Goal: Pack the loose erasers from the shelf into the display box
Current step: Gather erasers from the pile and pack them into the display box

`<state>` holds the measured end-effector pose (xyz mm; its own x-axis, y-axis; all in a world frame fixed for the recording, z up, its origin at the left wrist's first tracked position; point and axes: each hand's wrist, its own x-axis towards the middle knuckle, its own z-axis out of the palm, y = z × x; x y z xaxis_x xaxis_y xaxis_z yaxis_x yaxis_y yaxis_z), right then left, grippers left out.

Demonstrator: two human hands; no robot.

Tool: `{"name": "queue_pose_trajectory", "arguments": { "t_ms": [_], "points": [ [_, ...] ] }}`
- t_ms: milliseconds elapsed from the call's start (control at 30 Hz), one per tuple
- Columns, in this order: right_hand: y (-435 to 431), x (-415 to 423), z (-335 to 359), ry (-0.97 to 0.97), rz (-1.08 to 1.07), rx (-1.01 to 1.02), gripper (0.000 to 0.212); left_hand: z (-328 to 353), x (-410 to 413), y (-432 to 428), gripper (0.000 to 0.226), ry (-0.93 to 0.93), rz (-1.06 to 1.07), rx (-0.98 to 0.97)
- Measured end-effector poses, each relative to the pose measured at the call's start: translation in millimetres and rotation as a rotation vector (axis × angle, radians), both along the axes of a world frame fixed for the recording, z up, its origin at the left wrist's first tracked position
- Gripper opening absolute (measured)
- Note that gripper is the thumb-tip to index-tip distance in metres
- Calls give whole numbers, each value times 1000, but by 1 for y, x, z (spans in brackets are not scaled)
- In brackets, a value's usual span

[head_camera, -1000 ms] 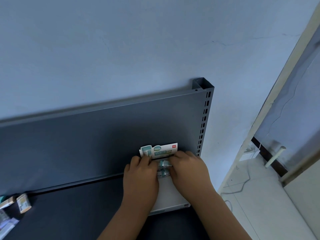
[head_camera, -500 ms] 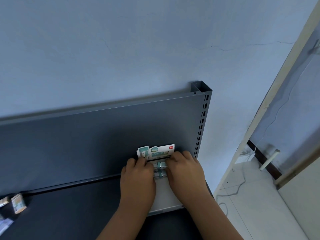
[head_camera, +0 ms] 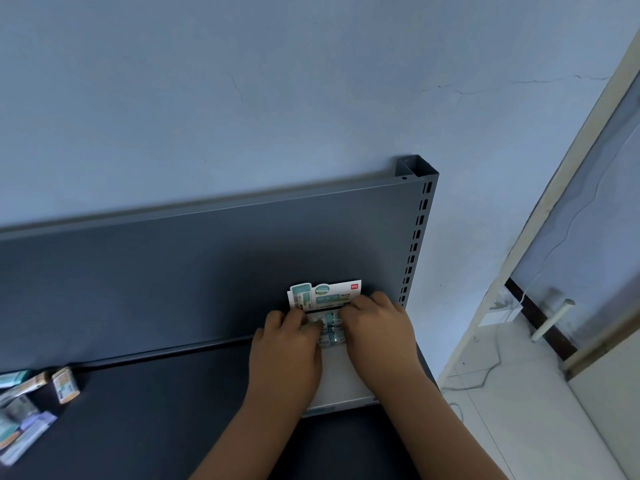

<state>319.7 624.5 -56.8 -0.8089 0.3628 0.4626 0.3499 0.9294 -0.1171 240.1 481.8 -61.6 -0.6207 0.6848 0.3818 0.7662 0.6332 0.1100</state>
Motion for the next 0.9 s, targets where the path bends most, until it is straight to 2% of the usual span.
{"name": "queue_pose_trajectory", "arguments": {
  "t_ms": [67, 267, 400, 500, 600, 767, 900],
  "points": [
    [0, 0, 0, -13, -2, 10, 17, 1, 0, 1, 23, 3, 8, -43],
    [-3, -1, 4, -62, -54, -39, 23, -1, 2, 4, 33, -9, 21, -83],
    [-9, 2, 0, -59, -58, -15, 3, -3, 2, 3, 28, -6, 14, -84],
    [-15, 6, -3, -70, -66, 6, 20, -4, 3, 5, 11, -15, 39, -35],
    [-19, 10, -3, -61, -76, 7, 26, -1, 5, 7, 26, -36, 57, 16],
    [-35, 23, 14, 44, -121, -190, 36, 19, 8, -15, 24, -134, 89, 250],
    [-73, 29, 37, 158, -87, -275, 42, 33, -4, -57, 38, -199, 92, 242]
  ]
}}
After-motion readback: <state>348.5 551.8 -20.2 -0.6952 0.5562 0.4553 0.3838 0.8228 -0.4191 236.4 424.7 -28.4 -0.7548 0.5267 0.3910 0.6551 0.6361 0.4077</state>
